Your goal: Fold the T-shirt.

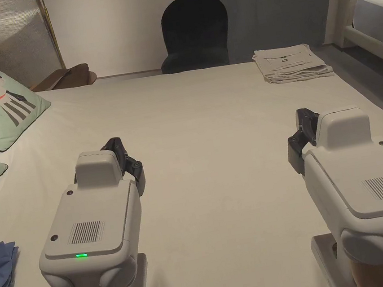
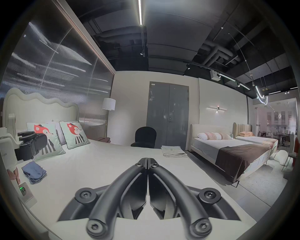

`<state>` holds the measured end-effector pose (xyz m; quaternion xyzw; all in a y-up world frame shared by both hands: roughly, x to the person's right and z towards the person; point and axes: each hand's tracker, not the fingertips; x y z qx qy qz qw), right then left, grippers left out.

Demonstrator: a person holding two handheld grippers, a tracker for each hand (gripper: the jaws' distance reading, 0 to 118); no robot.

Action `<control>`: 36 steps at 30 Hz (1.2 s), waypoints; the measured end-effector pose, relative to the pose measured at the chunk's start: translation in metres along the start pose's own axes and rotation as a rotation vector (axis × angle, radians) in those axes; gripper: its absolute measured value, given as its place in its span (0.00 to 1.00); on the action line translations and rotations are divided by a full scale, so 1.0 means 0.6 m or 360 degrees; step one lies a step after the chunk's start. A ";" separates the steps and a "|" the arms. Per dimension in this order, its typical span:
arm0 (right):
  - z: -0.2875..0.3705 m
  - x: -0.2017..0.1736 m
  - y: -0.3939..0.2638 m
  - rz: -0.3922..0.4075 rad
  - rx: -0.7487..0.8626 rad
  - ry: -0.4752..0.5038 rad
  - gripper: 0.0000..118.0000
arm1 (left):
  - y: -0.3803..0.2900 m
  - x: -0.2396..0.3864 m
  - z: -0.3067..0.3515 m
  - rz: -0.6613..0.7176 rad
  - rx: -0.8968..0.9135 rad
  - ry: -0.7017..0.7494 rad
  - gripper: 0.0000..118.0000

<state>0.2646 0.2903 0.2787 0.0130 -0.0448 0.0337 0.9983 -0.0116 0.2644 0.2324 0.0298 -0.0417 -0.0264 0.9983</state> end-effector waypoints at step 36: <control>0.001 -0.006 0.002 0.0021 -0.0006 0.0008 0.00 | 0.000 -0.008 -0.003 -0.0001 -0.0008 -0.0012 0.00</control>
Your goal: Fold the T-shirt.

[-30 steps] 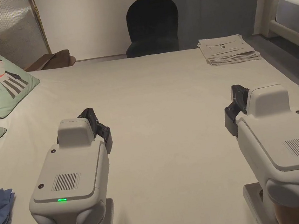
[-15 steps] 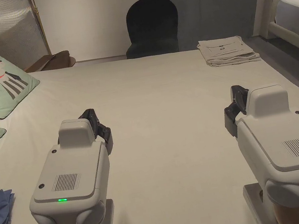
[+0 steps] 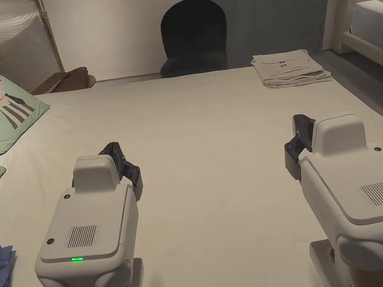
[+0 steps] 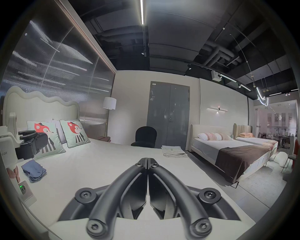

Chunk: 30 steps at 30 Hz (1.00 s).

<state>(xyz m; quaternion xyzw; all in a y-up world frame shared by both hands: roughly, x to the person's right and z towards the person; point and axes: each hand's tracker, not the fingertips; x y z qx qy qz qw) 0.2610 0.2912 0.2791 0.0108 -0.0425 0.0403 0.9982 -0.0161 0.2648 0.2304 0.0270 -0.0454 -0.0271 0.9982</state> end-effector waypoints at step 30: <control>0.005 0.011 -0.009 -0.0026 -0.0007 -0.0074 0.97 | -0.003 -0.012 0.006 0.0047 0.0002 0.0013 0.94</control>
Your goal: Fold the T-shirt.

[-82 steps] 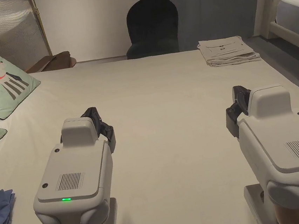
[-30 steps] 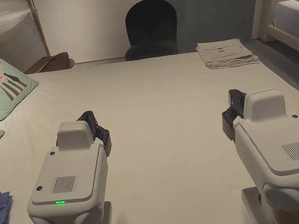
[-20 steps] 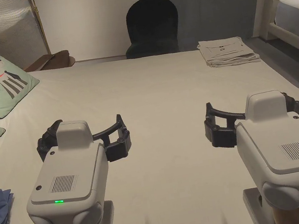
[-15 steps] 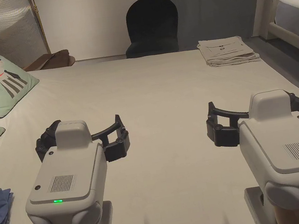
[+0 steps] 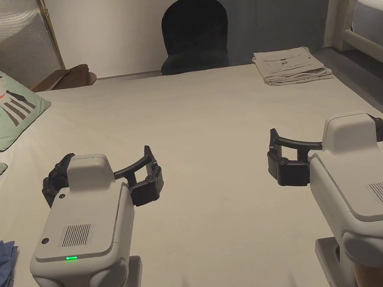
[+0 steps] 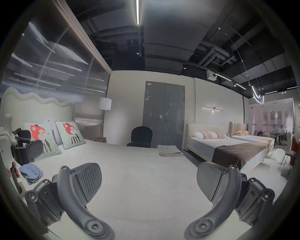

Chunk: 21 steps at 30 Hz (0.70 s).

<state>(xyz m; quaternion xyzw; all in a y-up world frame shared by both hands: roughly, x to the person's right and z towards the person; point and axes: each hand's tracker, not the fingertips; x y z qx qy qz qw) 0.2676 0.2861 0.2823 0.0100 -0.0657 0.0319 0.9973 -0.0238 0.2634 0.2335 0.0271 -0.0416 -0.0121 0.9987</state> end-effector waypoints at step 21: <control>0.004 -0.002 0.003 0.0002 0.0016 0.0002 0.97 | 0.000 -0.010 0.003 -0.0011 0.0000 0.0017 0.94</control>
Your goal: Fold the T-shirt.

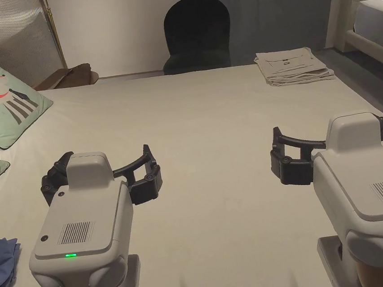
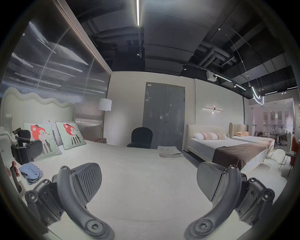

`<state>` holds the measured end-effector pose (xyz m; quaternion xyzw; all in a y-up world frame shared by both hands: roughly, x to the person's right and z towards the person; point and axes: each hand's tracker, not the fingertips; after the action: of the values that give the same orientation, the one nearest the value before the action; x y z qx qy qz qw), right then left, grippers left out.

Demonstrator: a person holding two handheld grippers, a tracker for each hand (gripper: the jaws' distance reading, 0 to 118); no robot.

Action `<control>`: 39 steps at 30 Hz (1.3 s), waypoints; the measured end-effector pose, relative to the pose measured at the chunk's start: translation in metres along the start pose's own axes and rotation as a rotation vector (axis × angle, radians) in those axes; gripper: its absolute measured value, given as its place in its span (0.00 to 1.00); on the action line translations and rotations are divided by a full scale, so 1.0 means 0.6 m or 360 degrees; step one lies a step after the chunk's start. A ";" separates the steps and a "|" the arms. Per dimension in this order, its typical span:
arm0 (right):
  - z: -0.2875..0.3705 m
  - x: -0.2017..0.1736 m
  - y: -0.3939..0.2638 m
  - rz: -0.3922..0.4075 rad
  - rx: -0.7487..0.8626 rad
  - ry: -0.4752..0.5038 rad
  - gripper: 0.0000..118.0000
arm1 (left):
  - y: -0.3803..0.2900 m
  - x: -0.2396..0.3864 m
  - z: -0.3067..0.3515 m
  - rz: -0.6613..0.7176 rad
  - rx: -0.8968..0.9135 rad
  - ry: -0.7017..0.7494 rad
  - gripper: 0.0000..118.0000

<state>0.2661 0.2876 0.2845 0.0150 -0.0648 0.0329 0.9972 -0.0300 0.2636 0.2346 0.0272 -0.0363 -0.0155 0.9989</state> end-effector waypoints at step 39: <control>0.002 -0.003 0.002 0.0018 0.0009 0.0007 0.97 | 0.002 0.000 0.000 0.0014 0.0001 -0.0022 0.94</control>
<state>0.2639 0.2888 0.2855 0.0174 -0.0625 0.0388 0.9971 -0.0302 0.2648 0.2349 0.0271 -0.0433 -0.0113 0.9986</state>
